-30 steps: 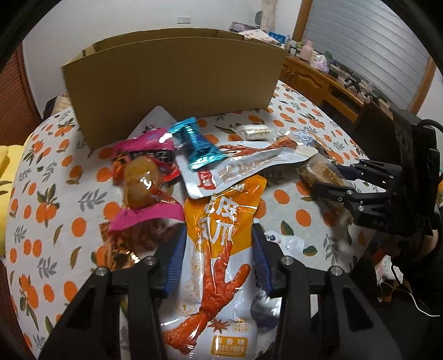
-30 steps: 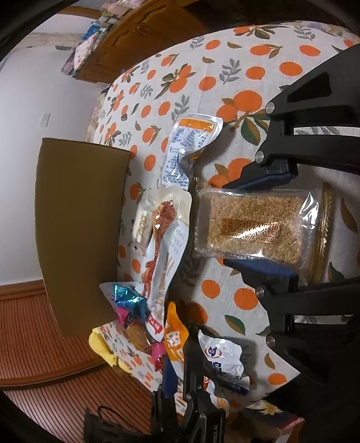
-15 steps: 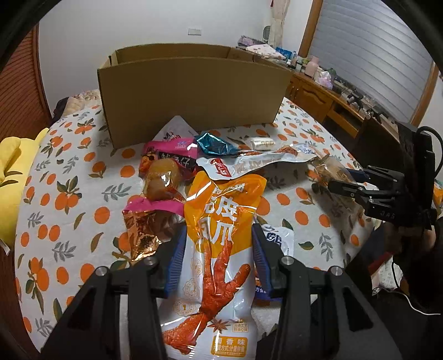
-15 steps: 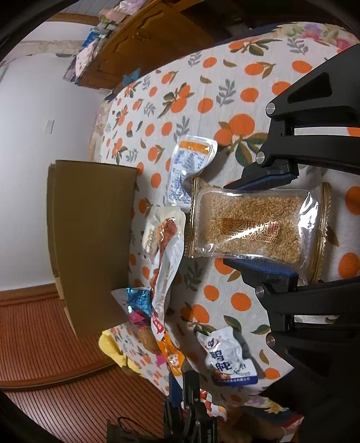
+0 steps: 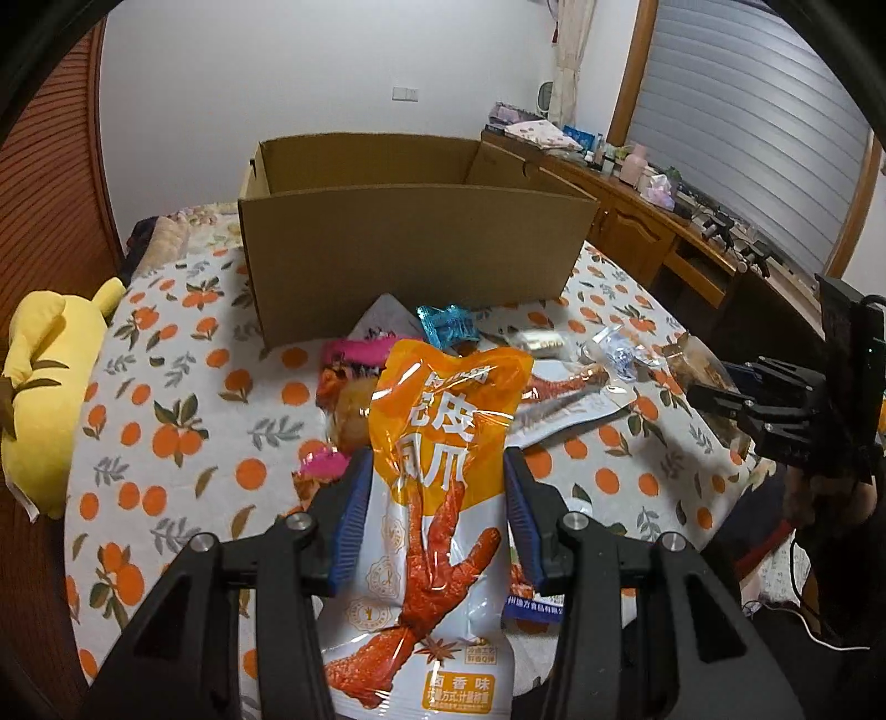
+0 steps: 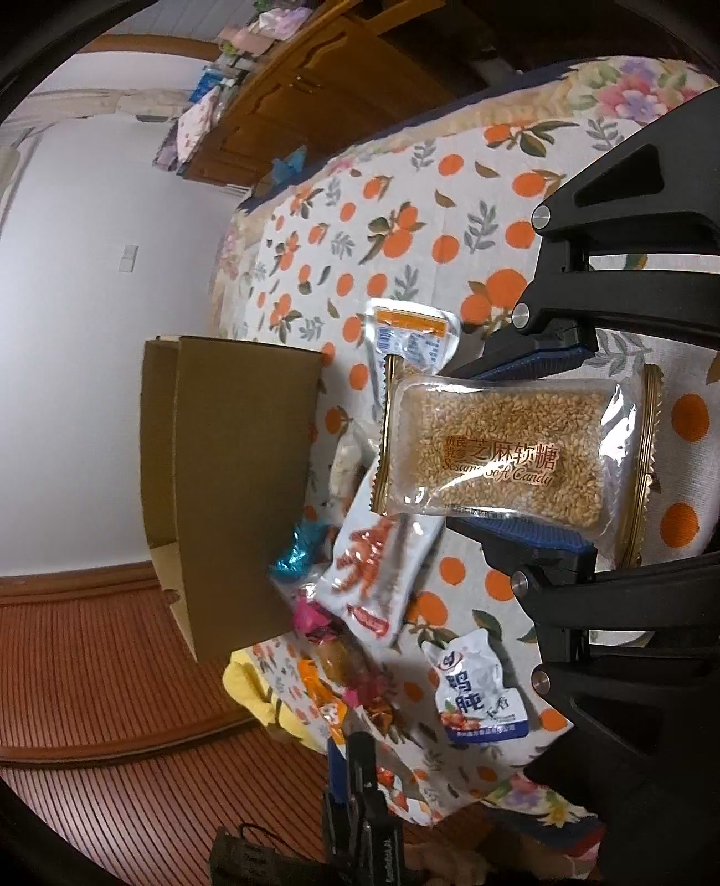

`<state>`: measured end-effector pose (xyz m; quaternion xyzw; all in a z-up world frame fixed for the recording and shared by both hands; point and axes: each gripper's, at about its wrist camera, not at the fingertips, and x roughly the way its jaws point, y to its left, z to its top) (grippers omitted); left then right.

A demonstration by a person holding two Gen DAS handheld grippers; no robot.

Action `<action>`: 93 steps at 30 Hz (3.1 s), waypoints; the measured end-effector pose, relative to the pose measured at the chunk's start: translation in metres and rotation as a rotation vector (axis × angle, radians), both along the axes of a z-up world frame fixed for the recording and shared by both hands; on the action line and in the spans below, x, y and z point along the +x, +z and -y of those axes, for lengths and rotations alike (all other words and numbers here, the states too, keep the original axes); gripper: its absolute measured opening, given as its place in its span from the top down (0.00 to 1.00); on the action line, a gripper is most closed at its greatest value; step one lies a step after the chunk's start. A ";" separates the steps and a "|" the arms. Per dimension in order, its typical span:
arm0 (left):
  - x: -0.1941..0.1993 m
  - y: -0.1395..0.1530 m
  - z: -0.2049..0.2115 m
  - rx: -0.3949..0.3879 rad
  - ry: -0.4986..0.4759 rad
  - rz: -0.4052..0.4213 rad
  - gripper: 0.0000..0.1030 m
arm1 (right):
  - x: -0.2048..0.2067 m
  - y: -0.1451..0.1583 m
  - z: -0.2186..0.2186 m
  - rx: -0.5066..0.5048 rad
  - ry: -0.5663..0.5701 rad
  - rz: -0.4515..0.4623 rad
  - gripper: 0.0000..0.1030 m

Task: Organize snacks
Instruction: 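Lift both held snacks and carry them over the cardboard box, then open both grippers to drop the snacks into the box, then move both grippers back toward the remaining snack pile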

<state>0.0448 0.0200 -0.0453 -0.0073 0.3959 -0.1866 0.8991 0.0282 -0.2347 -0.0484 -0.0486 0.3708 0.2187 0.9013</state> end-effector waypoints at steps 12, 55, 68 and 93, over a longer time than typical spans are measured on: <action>0.016 0.028 0.008 -0.006 -0.002 0.064 0.56 | 0.006 0.014 -0.004 0.013 0.012 0.041 0.58; 0.248 0.079 0.019 0.058 0.019 0.065 0.55 | 0.243 0.073 -0.078 0.031 0.166 0.113 0.57; 0.257 0.066 0.024 0.069 0.026 0.045 0.48 | 0.255 0.060 -0.086 0.011 0.142 0.089 0.45; 0.125 0.091 0.003 0.032 0.024 0.165 0.27 | 0.118 0.088 -0.004 0.041 -0.019 0.097 0.40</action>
